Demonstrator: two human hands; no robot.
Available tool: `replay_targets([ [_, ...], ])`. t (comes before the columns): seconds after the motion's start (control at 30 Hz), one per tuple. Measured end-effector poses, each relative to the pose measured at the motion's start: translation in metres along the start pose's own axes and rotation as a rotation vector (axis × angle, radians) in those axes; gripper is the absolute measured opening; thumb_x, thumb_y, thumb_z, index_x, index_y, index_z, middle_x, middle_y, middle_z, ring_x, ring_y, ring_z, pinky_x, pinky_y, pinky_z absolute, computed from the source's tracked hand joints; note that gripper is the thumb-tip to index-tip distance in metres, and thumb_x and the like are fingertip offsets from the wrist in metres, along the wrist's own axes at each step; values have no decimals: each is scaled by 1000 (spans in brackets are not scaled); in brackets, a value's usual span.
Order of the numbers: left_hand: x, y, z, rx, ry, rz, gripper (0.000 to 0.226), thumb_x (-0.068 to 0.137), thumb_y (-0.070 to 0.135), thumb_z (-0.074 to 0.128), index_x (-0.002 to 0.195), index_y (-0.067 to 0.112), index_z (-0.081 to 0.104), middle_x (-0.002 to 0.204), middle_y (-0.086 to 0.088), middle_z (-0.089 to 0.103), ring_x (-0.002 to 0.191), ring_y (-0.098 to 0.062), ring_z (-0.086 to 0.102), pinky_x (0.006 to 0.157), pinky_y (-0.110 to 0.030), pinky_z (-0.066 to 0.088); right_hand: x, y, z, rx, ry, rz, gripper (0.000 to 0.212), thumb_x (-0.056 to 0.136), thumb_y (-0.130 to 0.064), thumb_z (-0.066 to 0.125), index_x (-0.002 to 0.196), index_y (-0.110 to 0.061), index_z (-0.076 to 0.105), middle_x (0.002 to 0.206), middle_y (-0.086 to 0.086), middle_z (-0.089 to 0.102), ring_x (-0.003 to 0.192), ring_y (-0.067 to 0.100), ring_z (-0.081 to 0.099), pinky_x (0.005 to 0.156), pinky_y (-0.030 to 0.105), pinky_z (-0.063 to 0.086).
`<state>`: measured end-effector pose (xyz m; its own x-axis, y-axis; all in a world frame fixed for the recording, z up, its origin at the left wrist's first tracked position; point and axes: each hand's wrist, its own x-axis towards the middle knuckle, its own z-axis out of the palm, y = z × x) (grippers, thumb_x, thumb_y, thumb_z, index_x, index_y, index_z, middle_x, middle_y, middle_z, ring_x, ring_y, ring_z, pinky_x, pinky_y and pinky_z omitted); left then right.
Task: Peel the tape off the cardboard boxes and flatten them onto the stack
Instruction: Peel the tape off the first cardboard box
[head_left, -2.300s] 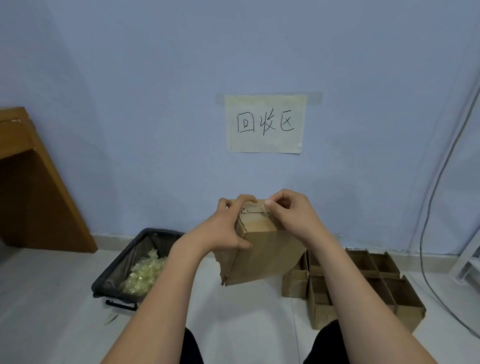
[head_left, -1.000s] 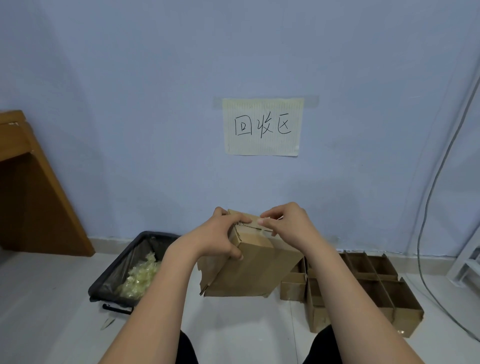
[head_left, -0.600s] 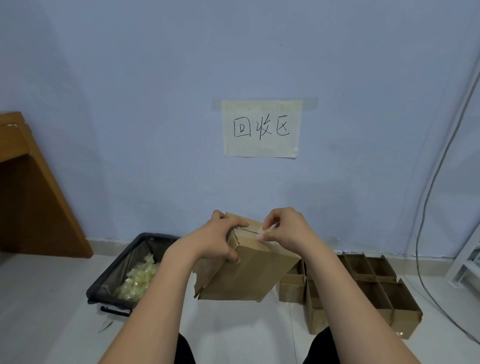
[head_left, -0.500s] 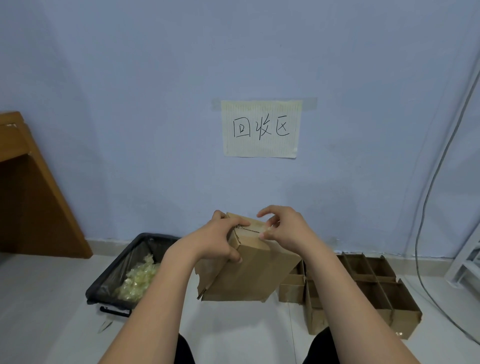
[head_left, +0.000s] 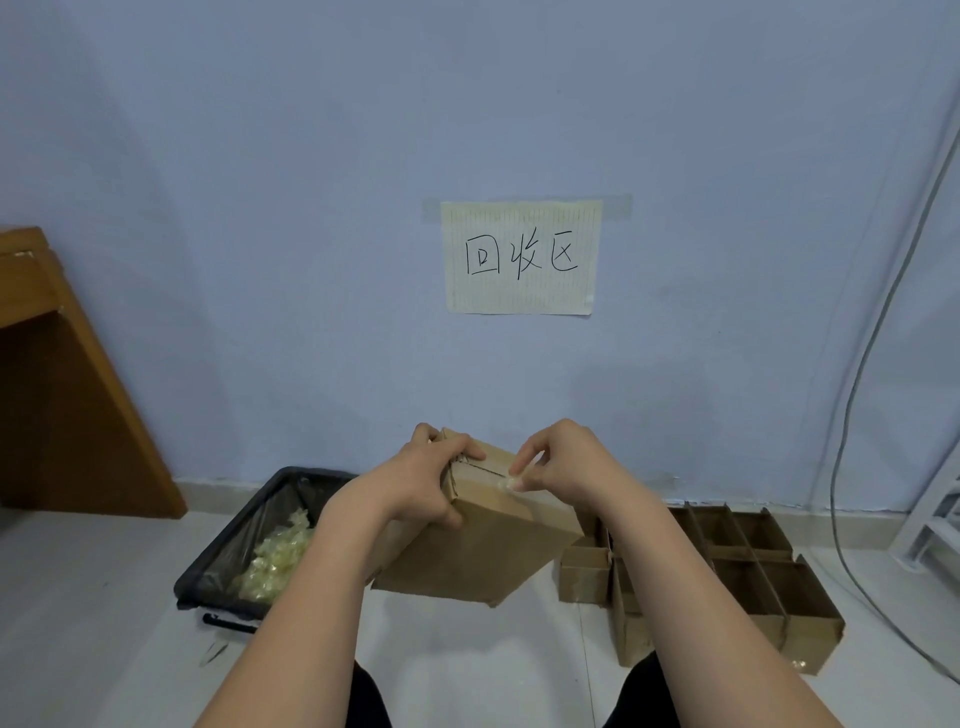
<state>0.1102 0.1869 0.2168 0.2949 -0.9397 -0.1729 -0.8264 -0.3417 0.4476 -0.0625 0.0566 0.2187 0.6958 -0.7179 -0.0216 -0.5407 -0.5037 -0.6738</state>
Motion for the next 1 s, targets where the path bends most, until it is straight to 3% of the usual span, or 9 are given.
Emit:
replay_targets([
  [0.13,1,3,1,40,0,-13,76,72,19,79,131,49,43,134,3,26,119,-25,46,97,-39,49,-1,-1,5,-11,-20,-43,19,84,-18,78,95,-26,66,93,-3,62,74,10,57,68,28,51],
  [0.23,2,4,1,40,-17,-25,74,72,21,79,130,50,42,133,4,26,118,-25,46,97,-41,50,1,-2,11,-128,-97,-45,22,98,-17,60,118,-24,65,109,1,63,85,16,60,75,26,44],
  [0.33,2,5,0,47,-31,-44,73,72,22,79,126,51,38,131,1,29,109,-25,51,87,-36,51,4,-5,13,-141,-35,-19,16,97,-19,62,106,-9,72,103,5,68,91,21,62,76,27,46],
  [0.47,1,10,2,90,-58,-44,78,74,21,79,129,50,32,128,-1,30,94,-23,55,71,-29,48,2,-6,10,-58,-12,15,7,84,-14,77,87,-10,72,84,0,66,86,21,67,64,23,48],
  [0.57,1,15,7,161,-78,-43,96,77,22,79,146,53,20,133,-6,27,95,-26,53,81,-34,53,0,-4,9,-28,-19,11,14,79,-16,82,85,-11,71,86,2,67,85,19,67,61,22,45],
  [0.7,4,24,13,212,-71,-80,111,77,29,81,158,44,7,150,-13,11,97,-31,57,93,-40,55,1,-5,11,-3,9,-26,17,77,-23,84,85,-16,69,93,2,67,86,19,66,73,28,52],
  [0.83,7,29,17,251,-48,-92,118,72,42,86,160,31,8,163,-9,-13,129,-38,51,101,-43,51,3,-4,11,10,20,-77,16,79,-24,81,81,-22,66,94,-1,70,87,16,67,81,33,56],
  [0.93,10,30,23,379,-14,-27,108,66,59,84,151,22,30,160,-8,21,146,-33,26,120,-47,30,3,-2,10,1,-25,-101,15,80,-25,81,82,-23,66,90,-4,68,85,13,65,76,28,54],
  [1.0,11,32,26,367,-36,-19,95,64,62,84,138,19,43,140,-5,44,136,-27,37,120,-44,28,3,-1,9,-15,-43,-114,15,80,-25,81,82,-24,66,87,-5,67,82,12,64,72,25,51],
])
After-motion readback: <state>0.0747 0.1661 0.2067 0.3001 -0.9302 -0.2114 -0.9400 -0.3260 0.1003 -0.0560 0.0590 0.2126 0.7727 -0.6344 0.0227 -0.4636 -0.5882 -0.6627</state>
